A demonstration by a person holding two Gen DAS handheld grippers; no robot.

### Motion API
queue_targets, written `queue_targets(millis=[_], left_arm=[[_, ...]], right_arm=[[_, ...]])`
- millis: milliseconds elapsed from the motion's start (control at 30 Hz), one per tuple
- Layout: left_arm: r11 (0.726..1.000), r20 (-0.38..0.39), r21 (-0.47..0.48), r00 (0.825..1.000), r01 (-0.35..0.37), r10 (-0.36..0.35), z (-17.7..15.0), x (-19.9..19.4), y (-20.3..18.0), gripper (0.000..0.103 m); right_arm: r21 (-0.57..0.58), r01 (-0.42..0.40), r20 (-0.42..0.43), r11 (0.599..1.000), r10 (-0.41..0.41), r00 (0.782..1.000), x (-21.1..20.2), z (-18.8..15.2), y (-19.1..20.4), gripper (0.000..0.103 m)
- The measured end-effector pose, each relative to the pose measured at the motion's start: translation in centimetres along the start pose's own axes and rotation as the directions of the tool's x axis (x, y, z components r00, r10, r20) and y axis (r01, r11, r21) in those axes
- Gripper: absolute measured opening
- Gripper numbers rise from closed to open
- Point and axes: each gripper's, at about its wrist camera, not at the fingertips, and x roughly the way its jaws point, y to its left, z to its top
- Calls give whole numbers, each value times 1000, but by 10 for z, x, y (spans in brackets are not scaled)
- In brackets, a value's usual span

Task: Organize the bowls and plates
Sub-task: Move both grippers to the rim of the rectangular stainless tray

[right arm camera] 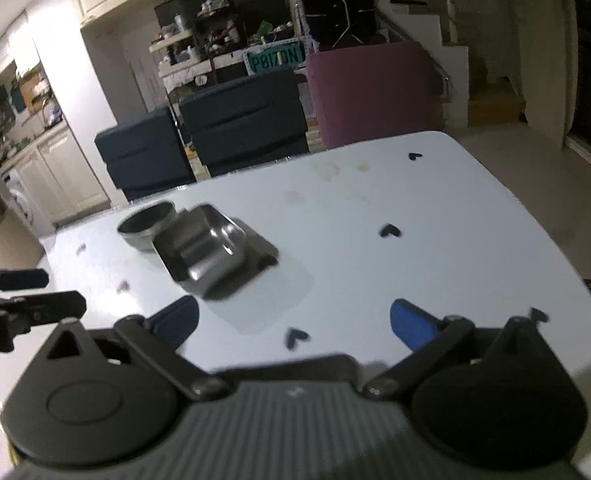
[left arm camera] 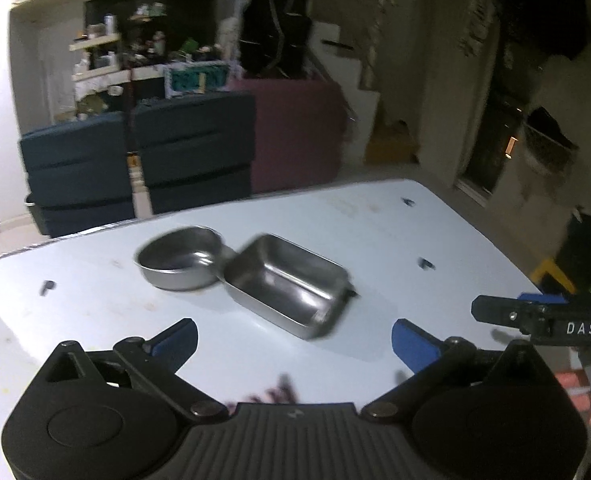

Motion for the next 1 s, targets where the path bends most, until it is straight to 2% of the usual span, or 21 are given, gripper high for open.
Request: queue_targets(millis=[133,233,467,600,800,1000], left_arm=[[999,39,-26,999,-29,30,12,4,19,102],[999,47,-20,998,-48,49,20,13,29,102],[992,31,17,992,-125,124,37,54,54,102],[990,9,23,990,-143,142,38,78,65,102],[989,-32,10,988,-148,149,32,108,81,102],[990,-59,10,988,-141,142,23,121,83,102]], right_arm=[[88,-23,29,996,20,999,19,9,16,103],[159,-33,19,987,30,999,40,16,26,103],[335,-23,-49,942,42,998,94,24,47,103],[427,48,-132,903,10,991,126,21,50,103],[486,67,-167,871,17,986,156,15,50,89],[416,107,-212,903,-18,977,179,11,54,72]])
